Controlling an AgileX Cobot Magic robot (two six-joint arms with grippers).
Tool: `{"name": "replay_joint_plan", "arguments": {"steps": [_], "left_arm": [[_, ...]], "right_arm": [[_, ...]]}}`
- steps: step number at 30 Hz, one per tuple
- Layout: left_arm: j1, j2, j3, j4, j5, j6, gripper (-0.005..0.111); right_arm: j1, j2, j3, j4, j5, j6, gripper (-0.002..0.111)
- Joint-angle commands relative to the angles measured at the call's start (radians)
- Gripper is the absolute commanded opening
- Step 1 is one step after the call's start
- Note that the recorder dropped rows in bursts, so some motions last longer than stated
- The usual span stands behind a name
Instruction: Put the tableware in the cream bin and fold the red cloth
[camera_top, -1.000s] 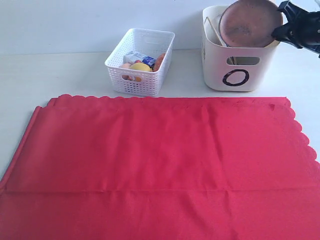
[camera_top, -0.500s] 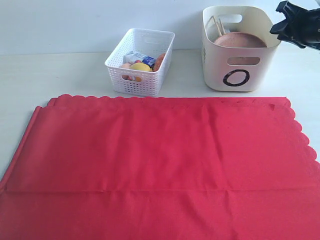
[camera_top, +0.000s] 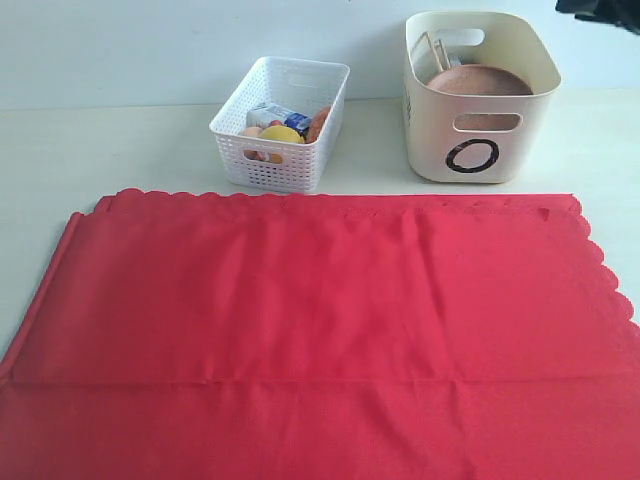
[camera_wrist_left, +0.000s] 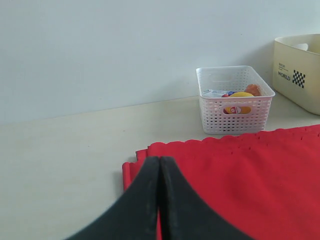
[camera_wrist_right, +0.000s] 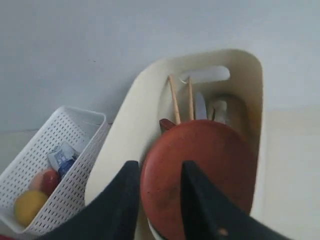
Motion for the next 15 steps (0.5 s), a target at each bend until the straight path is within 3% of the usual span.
{"name": "replay_joint_plan", "arguments": {"steps": [1, 9, 15], "left_arm": [[-0.006, -0.006, 0.003, -0.001, -0.001, -0.003, 0.001], [-0.006, -0.006, 0.003, -0.001, -0.001, -0.003, 0.001], [-0.006, -0.006, 0.003, -0.001, -0.001, -0.003, 0.001]], "right_arm": [[-0.003, -0.126, -0.004, -0.137, 0.074, 0.004, 0.023], [-0.001, -0.330, 0.050, -0.332, 0.078, 0.236, 0.013], [-0.001, -0.512, 0.172, -0.330, 0.068, 0.250, 0.005]]}}
